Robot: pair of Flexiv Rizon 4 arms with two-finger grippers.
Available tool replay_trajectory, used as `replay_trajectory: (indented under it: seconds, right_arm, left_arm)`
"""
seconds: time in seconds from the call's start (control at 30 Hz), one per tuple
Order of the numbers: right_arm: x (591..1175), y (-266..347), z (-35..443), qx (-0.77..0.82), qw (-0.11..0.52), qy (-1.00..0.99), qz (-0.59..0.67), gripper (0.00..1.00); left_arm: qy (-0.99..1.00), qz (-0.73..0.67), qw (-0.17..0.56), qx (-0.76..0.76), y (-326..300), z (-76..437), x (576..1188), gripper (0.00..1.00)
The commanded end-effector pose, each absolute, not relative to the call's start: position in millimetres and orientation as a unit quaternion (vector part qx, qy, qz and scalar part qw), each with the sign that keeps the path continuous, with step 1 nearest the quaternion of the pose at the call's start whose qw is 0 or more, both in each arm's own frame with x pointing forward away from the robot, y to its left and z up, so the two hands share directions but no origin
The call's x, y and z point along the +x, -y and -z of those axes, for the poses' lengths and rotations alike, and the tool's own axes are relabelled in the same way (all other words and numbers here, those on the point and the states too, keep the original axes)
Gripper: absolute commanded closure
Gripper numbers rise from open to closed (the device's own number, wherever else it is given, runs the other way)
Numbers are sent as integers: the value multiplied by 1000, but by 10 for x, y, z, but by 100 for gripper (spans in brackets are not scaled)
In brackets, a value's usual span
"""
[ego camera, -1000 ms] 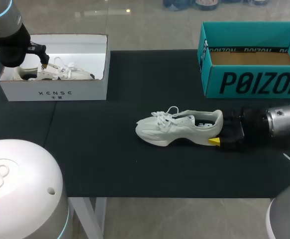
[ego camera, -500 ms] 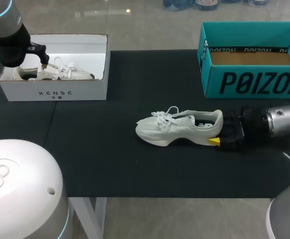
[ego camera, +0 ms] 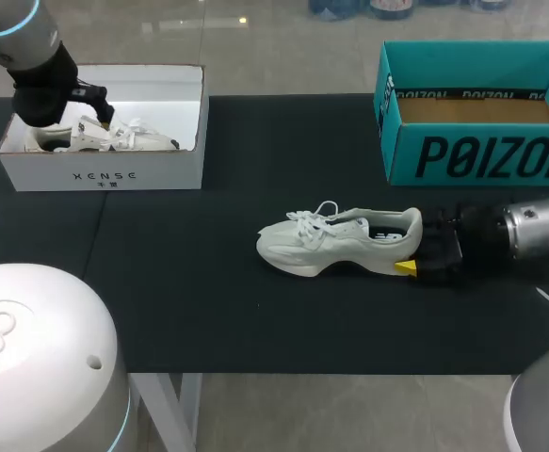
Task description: Take the shoe out of the shoebox, open the shoe tongue, remove and reinsert the insole, then place the shoe into the shoebox
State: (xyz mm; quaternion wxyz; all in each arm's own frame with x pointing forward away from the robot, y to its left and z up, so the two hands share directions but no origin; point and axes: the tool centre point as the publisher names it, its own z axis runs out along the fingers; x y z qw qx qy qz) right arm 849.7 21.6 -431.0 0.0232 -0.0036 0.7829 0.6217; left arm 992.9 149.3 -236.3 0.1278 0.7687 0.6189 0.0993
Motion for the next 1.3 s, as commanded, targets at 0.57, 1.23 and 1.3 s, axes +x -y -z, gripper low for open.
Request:
replay_trajectory:
  seconds: [0.57,1.23,1.3]
  right_arm:
    - [8502,-238,4358,-3,22,-783,-621,100]
    - [8502,-238,4358,-3,22,-783,-621,100]
    - [8502,-238,4358,-3,22,-783,-621,100]
  left_arm:
    - [-599,-79,99,790,464,2418,9549,0]
    - [-876,-96,151,448,621,2442,9753,0]
    - [-912,-85,169,365,631,2513,9620,0]
